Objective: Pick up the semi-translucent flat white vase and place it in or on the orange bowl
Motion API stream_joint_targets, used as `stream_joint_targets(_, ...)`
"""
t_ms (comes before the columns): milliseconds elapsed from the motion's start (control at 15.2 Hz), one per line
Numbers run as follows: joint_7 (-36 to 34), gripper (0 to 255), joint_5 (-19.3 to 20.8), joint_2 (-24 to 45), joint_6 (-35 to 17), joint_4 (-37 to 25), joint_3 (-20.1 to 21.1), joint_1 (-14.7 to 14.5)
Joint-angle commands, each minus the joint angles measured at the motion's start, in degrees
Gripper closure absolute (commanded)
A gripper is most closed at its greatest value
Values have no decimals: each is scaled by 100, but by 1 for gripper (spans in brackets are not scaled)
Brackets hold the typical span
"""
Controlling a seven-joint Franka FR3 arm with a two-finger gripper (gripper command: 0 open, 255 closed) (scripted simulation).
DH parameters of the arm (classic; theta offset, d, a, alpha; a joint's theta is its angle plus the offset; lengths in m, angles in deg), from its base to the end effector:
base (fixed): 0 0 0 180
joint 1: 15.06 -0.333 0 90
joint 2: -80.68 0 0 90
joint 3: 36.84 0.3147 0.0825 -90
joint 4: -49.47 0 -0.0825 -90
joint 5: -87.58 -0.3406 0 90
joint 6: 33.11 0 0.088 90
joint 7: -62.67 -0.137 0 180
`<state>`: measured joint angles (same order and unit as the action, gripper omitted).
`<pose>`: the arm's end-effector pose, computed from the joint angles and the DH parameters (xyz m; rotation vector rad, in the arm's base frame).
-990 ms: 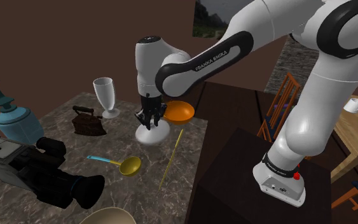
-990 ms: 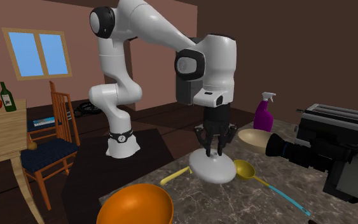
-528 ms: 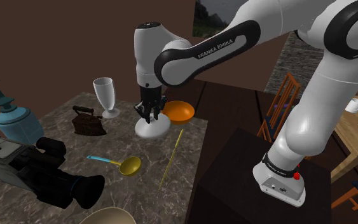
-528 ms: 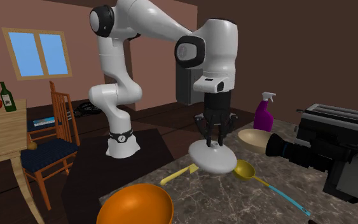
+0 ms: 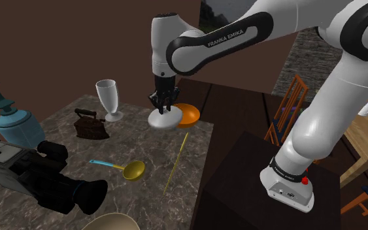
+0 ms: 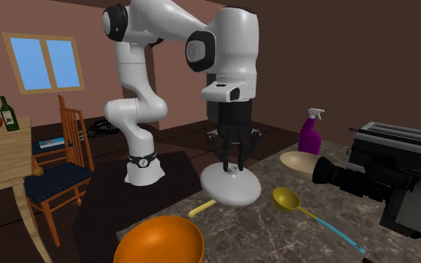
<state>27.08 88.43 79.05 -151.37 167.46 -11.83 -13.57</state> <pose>0.4659 0.2028 0.4373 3.1178 -0.3188 0.0610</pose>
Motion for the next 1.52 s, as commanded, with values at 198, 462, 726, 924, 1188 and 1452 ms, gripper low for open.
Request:
stream_joint_targets(198, 775, 255, -120, -250, 116, 102, -381, 327)
stream_joint_targets(462, 1353, 255, -149, -338, 213, 87, -693, 580)
stream_joint_targets(726, 1903, 255, -140, -330, 325, -34, -995, 833)
stream_joint_targets(924, 2126, 255, -121, -262, 227, -2, -1119, 941)
stream_joint_targets(1188, 2106, 255, -98, -175, -76, 216, -1112, 938)
stream_joint_targets(1452, 2081, 255, -68, -68, -378, 414, -1105, 936)
